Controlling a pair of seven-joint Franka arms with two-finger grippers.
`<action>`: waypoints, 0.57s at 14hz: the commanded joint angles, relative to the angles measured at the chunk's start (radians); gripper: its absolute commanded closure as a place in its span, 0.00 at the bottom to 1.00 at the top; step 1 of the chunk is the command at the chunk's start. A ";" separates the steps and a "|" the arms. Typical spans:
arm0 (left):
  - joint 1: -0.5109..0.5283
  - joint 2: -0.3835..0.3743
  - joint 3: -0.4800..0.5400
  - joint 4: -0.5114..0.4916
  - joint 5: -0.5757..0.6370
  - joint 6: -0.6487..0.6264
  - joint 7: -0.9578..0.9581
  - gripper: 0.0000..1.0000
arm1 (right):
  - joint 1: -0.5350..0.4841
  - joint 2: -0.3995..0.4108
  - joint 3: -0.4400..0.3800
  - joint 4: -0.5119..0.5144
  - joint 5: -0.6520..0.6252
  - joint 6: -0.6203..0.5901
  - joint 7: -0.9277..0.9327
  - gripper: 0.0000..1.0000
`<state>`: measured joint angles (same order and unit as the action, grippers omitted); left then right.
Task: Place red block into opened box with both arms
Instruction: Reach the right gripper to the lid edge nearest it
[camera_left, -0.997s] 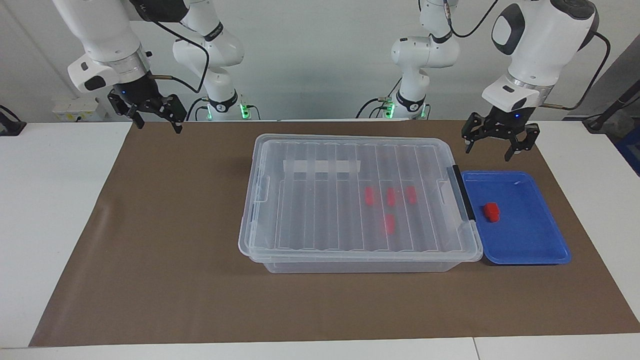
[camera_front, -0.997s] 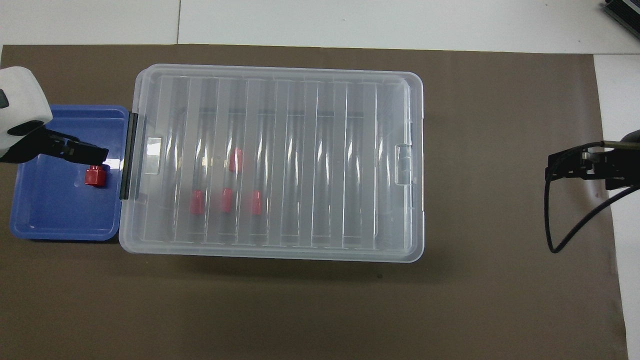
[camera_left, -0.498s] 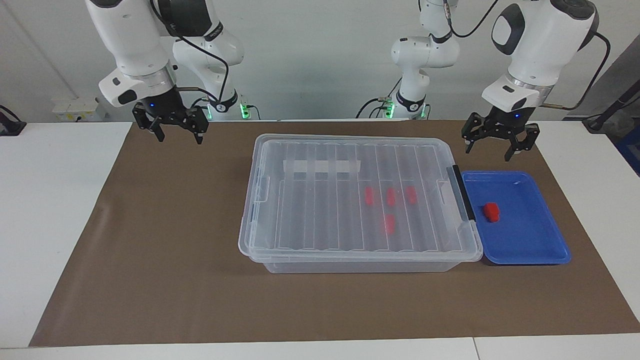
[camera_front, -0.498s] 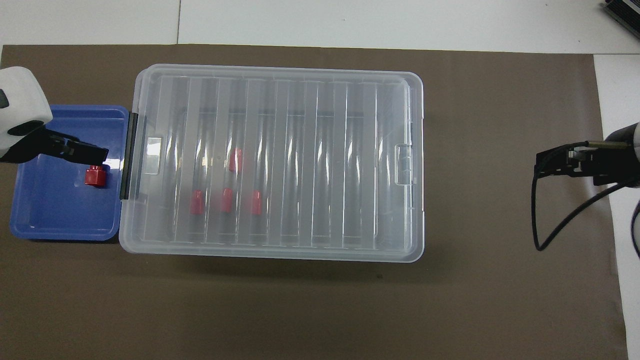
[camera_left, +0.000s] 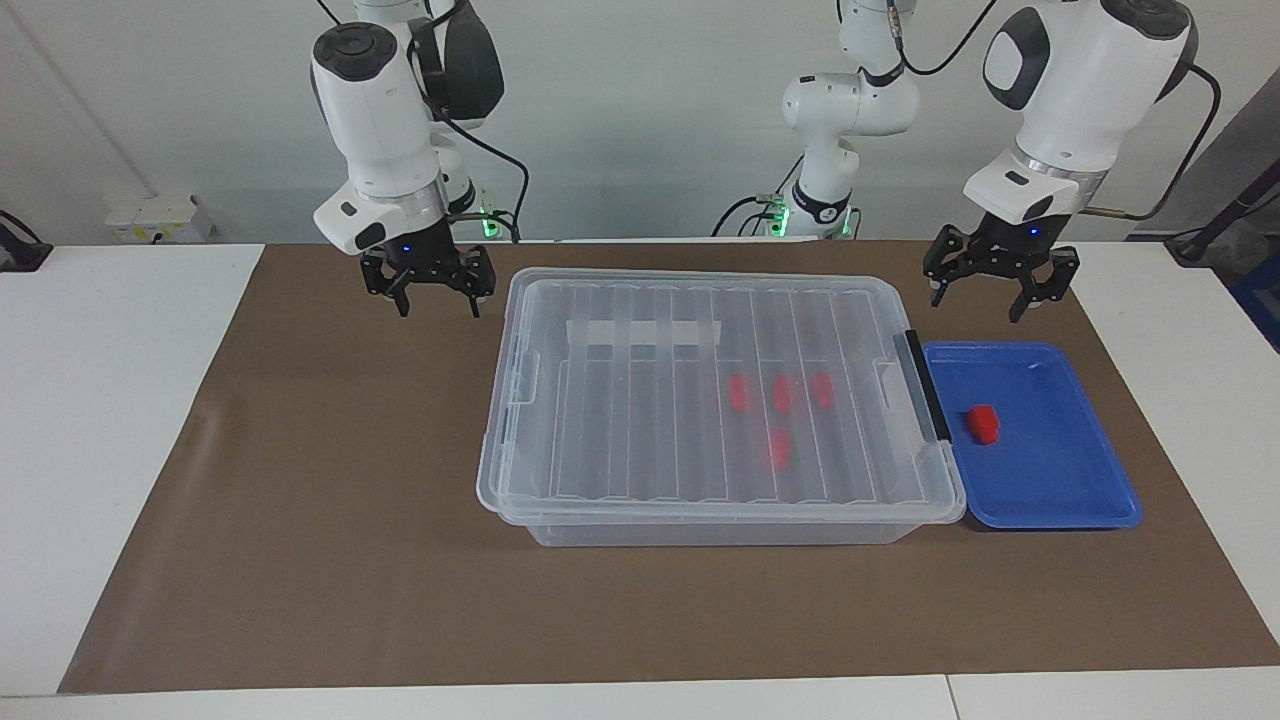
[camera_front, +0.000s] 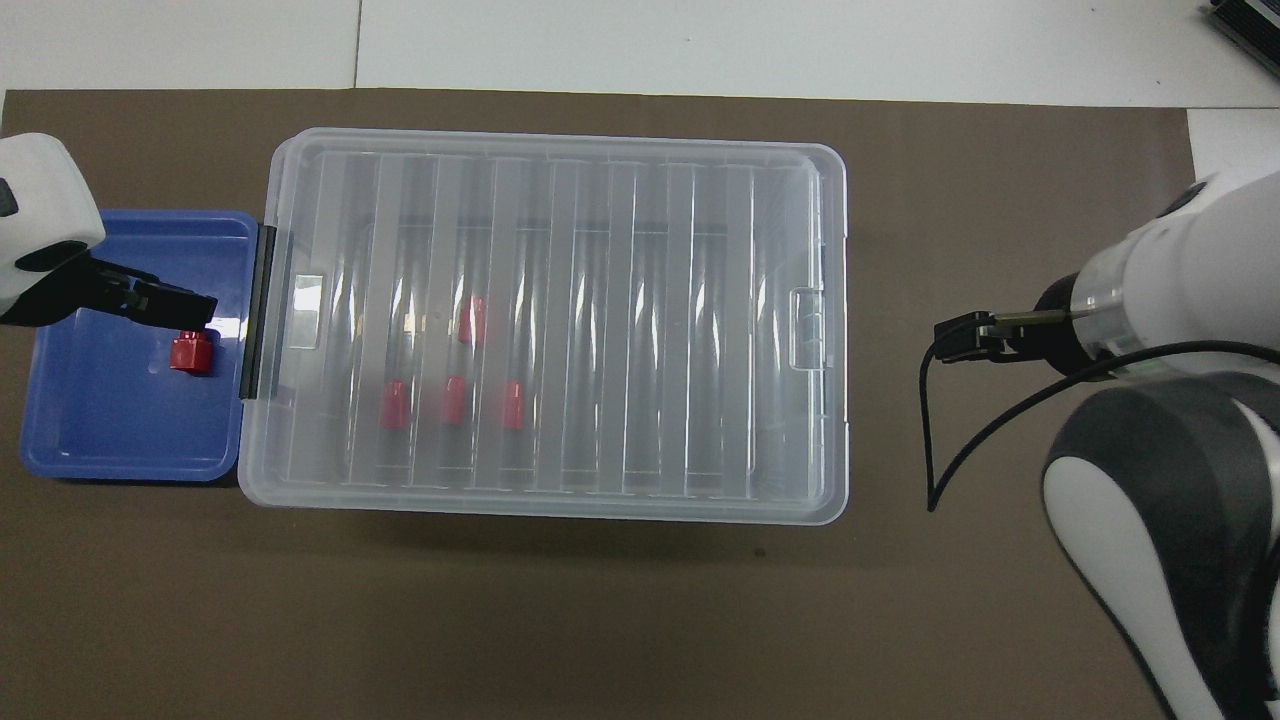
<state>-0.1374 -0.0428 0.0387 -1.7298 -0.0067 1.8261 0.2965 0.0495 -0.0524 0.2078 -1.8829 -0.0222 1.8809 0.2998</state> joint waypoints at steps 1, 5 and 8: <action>0.009 -0.015 -0.003 -0.008 -0.007 -0.014 0.009 0.00 | 0.030 -0.017 0.013 -0.076 0.008 0.070 0.024 0.01; 0.009 -0.015 -0.003 -0.008 -0.007 -0.014 0.009 0.00 | 0.055 -0.001 0.013 -0.099 0.008 0.112 0.053 0.01; 0.009 -0.015 -0.003 -0.008 -0.007 -0.014 0.009 0.00 | 0.058 0.011 0.013 -0.111 0.010 0.124 0.045 0.01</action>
<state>-0.1374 -0.0428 0.0387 -1.7299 -0.0067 1.8260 0.2965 0.1122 -0.0423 0.2173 -1.9703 -0.0218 1.9775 0.3360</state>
